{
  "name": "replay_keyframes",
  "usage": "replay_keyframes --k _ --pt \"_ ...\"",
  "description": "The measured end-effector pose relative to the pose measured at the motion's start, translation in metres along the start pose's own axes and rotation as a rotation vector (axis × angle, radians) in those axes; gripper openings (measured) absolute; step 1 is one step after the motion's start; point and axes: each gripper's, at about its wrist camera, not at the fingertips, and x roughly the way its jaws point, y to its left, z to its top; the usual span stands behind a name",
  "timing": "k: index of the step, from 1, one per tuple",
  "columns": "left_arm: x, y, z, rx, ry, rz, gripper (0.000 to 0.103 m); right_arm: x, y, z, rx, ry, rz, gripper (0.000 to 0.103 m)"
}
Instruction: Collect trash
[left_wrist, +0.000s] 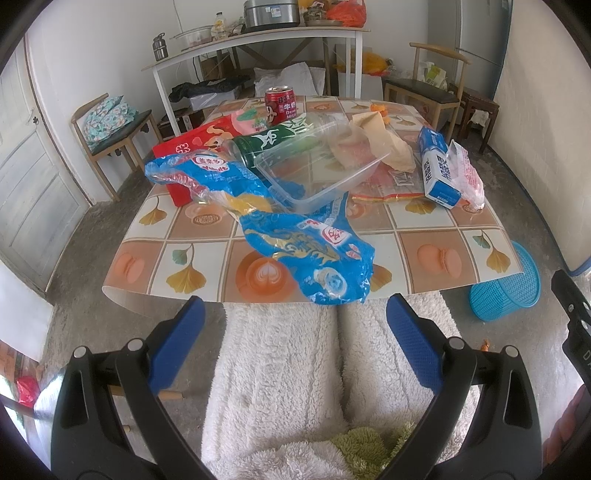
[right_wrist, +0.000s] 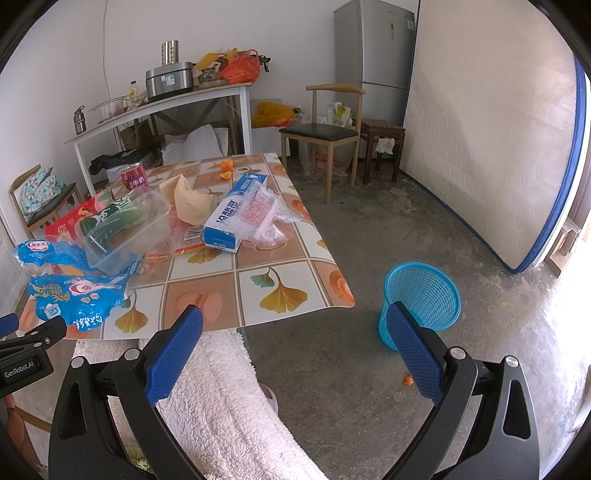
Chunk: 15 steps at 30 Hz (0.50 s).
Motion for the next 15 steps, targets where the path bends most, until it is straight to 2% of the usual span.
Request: replay_keyframes --k 9,15 --pt "0.004 0.002 -0.005 -0.003 -0.019 -0.005 0.095 0.0 0.0 0.001 -0.002 -0.005 0.002 0.097" --pt "-0.01 0.029 -0.001 -0.036 -0.085 -0.016 0.095 0.0 0.006 0.011 -0.031 -0.045 0.023 0.097"
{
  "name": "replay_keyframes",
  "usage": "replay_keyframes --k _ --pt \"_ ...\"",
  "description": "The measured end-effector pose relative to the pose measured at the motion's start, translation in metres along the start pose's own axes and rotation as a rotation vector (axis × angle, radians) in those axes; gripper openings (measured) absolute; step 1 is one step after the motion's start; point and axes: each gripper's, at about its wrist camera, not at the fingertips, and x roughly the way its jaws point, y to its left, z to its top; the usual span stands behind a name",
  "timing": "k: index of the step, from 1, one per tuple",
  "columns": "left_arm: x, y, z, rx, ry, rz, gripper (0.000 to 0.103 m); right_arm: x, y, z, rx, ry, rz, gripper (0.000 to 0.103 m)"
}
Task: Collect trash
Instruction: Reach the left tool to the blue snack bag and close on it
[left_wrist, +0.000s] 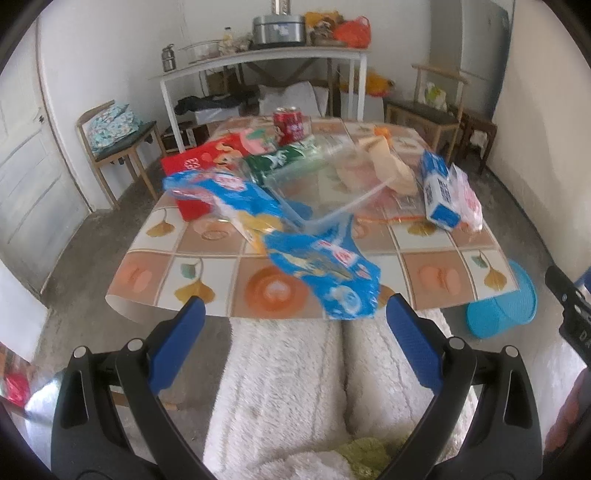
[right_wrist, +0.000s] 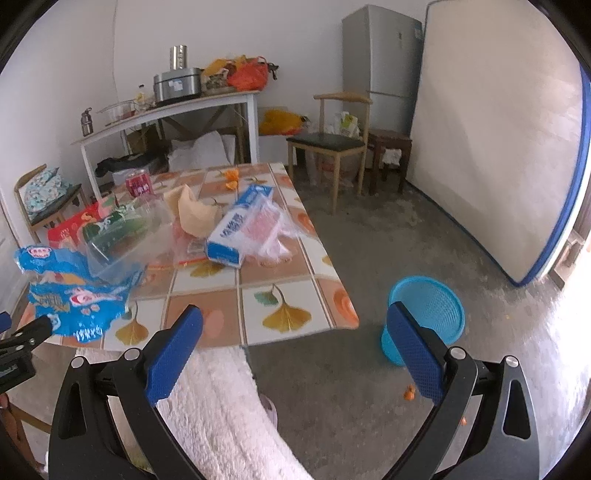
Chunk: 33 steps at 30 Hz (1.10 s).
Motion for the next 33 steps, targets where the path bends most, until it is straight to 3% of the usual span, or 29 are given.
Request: replay_keyframes --k 3,8,11,15,20,25,33 --pt "-0.01 0.025 -0.004 -0.049 -0.07 -0.003 0.095 0.007 0.005 0.01 -0.025 -0.016 0.023 0.097" --pt "-0.014 0.049 -0.006 -0.107 -0.118 -0.02 0.095 0.015 0.022 0.028 -0.065 -0.045 0.092 0.097" --pt "-0.013 0.064 -0.009 -0.12 -0.162 -0.08 0.095 0.019 0.035 0.035 -0.075 -0.061 0.147 0.097" --pt "-0.02 0.082 -0.007 -0.138 -0.277 -0.204 0.095 0.026 0.051 0.041 -0.09 -0.045 0.185 0.097" --pt "-0.03 0.09 0.003 -0.107 -0.408 -0.275 0.095 0.033 0.073 0.052 -0.097 -0.025 0.216 0.097" --pt "-0.022 0.094 0.03 -0.039 -0.406 -0.303 0.095 0.035 0.089 0.06 -0.097 -0.017 0.226 0.097" --pt "0.013 0.132 0.035 -0.155 -0.305 -0.365 0.095 0.039 0.106 0.071 -0.121 -0.001 0.229 0.097"
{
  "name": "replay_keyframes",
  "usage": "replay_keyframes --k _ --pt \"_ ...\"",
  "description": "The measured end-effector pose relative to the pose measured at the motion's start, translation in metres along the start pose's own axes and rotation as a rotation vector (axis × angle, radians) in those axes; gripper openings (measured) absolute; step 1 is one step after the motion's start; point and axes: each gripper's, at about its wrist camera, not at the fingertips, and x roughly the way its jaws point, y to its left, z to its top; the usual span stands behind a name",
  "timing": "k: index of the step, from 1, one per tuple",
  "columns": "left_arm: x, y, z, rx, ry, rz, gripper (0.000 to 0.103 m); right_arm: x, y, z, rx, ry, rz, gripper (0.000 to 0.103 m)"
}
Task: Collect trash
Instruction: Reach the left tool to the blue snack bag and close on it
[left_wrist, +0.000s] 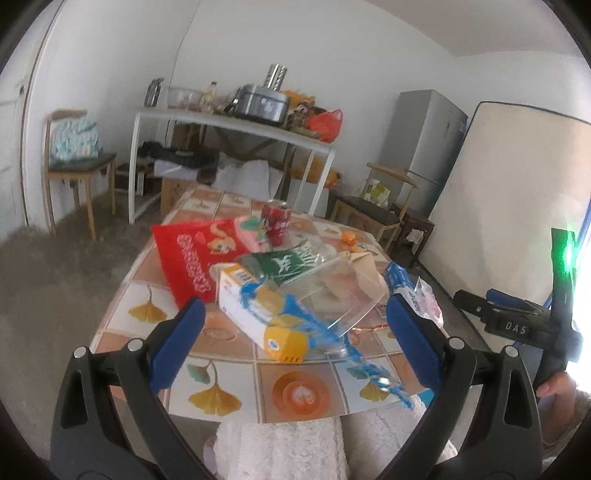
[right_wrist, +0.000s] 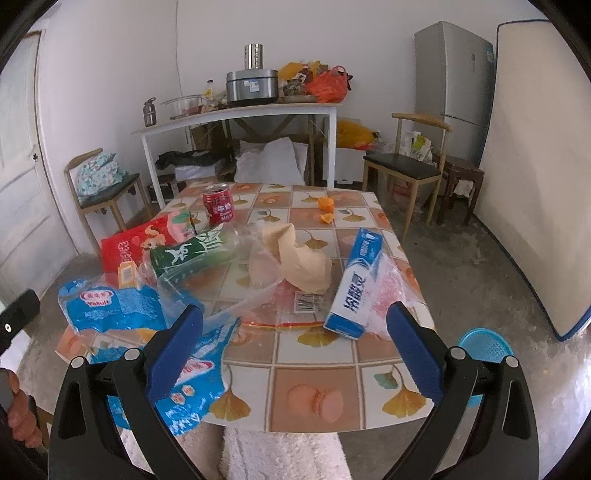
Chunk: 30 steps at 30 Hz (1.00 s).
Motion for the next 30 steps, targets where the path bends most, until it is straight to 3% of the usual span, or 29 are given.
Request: replay_keyframes --k 10,12,16,19,25,30 --pt "0.022 0.022 0.005 -0.09 0.053 -0.083 0.094 0.021 0.022 -0.004 0.031 0.107 0.188 0.097" --pt "0.034 0.023 0.01 -0.094 0.075 -0.079 0.082 0.022 0.022 -0.008 0.046 0.118 0.211 0.097" --pt "0.059 0.023 0.01 -0.117 0.158 -0.073 0.045 0.025 0.016 -0.016 0.08 0.161 0.253 0.093" --pt "0.064 0.016 0.002 -0.109 0.198 -0.095 0.028 0.024 0.007 -0.024 0.087 0.178 0.254 0.089" --pt "0.056 -0.015 -0.008 -0.035 0.219 -0.126 0.011 0.025 -0.013 -0.029 0.121 0.208 0.266 0.081" --pt "0.05 -0.05 -0.024 0.071 0.247 -0.15 0.009 0.027 -0.021 -0.031 0.123 0.209 0.283 0.075"
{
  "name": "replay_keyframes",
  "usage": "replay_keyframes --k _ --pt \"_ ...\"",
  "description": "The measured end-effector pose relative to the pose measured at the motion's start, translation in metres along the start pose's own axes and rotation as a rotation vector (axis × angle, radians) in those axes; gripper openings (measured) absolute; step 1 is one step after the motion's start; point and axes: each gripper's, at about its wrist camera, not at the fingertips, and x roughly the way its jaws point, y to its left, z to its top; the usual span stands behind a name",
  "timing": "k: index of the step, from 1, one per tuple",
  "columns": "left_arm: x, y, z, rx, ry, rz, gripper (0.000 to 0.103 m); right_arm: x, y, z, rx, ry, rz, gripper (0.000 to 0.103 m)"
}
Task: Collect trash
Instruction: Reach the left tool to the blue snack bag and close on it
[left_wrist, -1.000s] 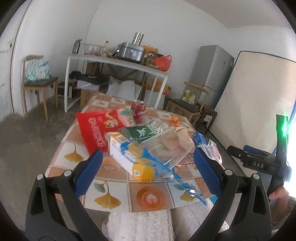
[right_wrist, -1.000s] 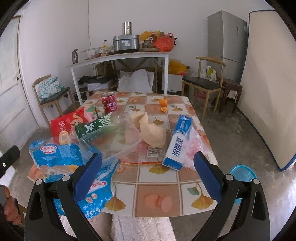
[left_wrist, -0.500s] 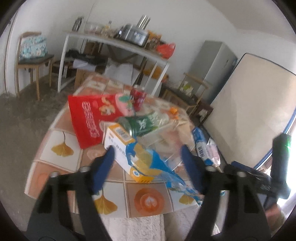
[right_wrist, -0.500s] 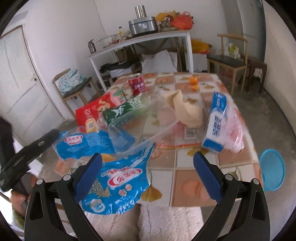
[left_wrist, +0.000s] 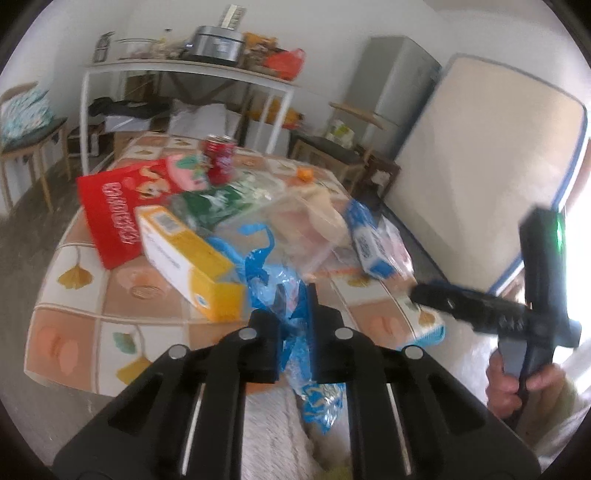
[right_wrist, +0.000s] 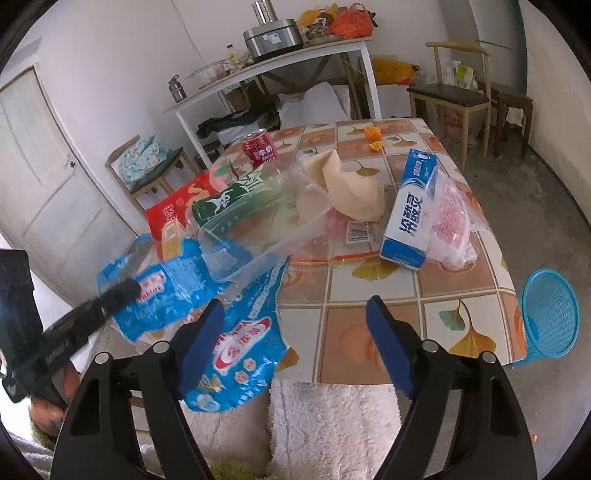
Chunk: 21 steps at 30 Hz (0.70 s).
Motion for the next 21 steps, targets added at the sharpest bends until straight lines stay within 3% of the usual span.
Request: replay_keyframes --k 8,16,18,21 --pt "0.039 -0.03 -0.039 0.047 0.169 -0.035 0.009 0.0 -0.021 -0.009 0.026 0.042 0.057 0.068" --pt "0.067 -0.013 -0.059 -0.049 0.3 -0.066 0.014 0.027 -0.021 0.003 0.046 0.154 0.26 0.068" --pt "0.071 -0.008 -0.06 -0.064 0.319 -0.086 0.017 0.039 -0.013 0.008 0.043 0.188 0.317 0.056" --pt "0.069 -0.003 -0.063 -0.064 0.335 -0.119 0.029 0.058 0.001 0.015 0.016 0.25 0.385 0.047"
